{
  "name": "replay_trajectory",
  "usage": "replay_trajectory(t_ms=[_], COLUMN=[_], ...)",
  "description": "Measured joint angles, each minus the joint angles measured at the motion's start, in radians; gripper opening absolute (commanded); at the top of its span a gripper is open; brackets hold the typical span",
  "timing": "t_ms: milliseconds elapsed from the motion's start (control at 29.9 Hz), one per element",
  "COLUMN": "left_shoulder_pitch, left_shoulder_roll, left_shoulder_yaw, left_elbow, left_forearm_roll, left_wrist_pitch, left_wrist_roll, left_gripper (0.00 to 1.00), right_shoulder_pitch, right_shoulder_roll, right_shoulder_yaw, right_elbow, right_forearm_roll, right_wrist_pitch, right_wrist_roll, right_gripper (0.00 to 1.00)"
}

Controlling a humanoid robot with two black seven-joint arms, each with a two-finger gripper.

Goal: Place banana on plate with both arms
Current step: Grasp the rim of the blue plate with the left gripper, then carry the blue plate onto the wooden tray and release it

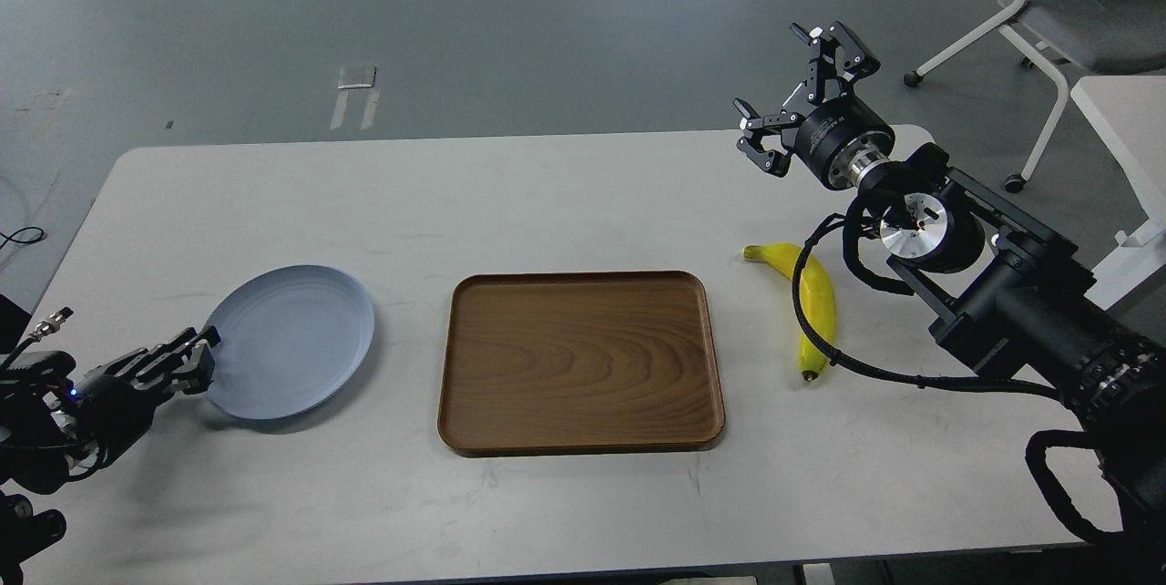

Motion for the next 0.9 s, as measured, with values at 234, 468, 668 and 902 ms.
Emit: replay_trajectory(t_ms=[234,468,668,902], left_shoulder_pitch=[0.001,-0.016,-0.075,-0.179], left_shoulder_roll=[-0.003,-0.003,0.033,0.09], left_shoulder_yaw=[-0.001,-0.003,-0.009,-0.01], left_elbow=[0.004,-0.01,-0.057,-0.213], left_forearm_roll=[-0.001,-0.003,-0.003,0.006], left_wrist_pitch=[0.008,0.011,0.016,0.019], left_wrist_roll=[-0.002,-0.019,-0.028,-0.028], left_gripper=[0.0,0.0,0.0,0.0], right_shoulder_pitch=[-0.003,-0.004,-0.002,0.006], right_shoulder_roll=[0.0,0.0,0.0,-0.001], right_shoulder_yaw=[0.0,0.0,0.006,0.011], right_elbow=[0.0,-0.001,0.001,0.002], right_forearm_roll=[0.0,0.0,0.0,0.0], right_wrist_pitch=[-0.008,-0.027,-0.051,-0.081], right_wrist_roll=[0.002,0.002,0.002,0.003], right_gripper=[1.0,1.0,1.0,1.0])
